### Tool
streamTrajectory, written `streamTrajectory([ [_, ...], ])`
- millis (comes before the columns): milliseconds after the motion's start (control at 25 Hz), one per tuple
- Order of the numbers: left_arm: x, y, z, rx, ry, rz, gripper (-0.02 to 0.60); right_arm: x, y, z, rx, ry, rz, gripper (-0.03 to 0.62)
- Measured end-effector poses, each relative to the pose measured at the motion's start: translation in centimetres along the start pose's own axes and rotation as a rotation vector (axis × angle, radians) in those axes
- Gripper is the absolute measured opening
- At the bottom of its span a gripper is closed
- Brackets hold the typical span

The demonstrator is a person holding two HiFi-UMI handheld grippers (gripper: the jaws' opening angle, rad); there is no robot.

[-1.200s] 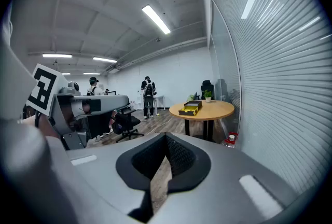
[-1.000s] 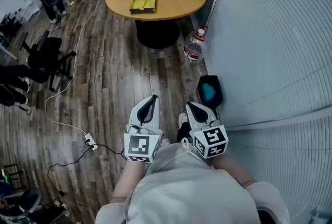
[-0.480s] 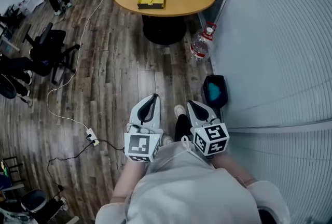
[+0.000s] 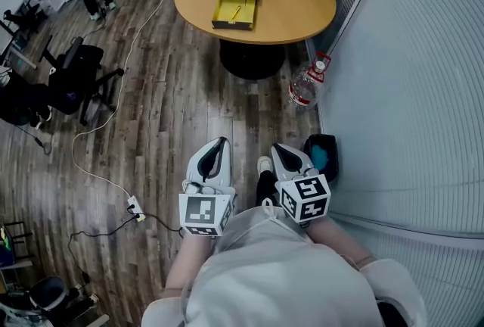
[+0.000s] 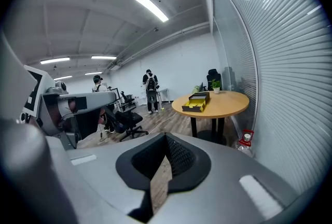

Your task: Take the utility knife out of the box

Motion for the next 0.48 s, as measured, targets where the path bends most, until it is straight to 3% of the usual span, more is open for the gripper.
streamTrajectory([
  [480, 3.2, 21.0, 3.5, 0.072, -0.028, 0.015, 0.006, 11.5, 13.8, -13.7, 0.064, -0.032, 0.031, 0.000],
])
Point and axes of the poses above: the fingertips, and each gripper's own axes: y forward along the fingers, z to its left, x out of its top, the point moved 4 cm from there along -y, backward along the fingers, and after that the axes turned 5 degrees about y, right-handed, at the moved point
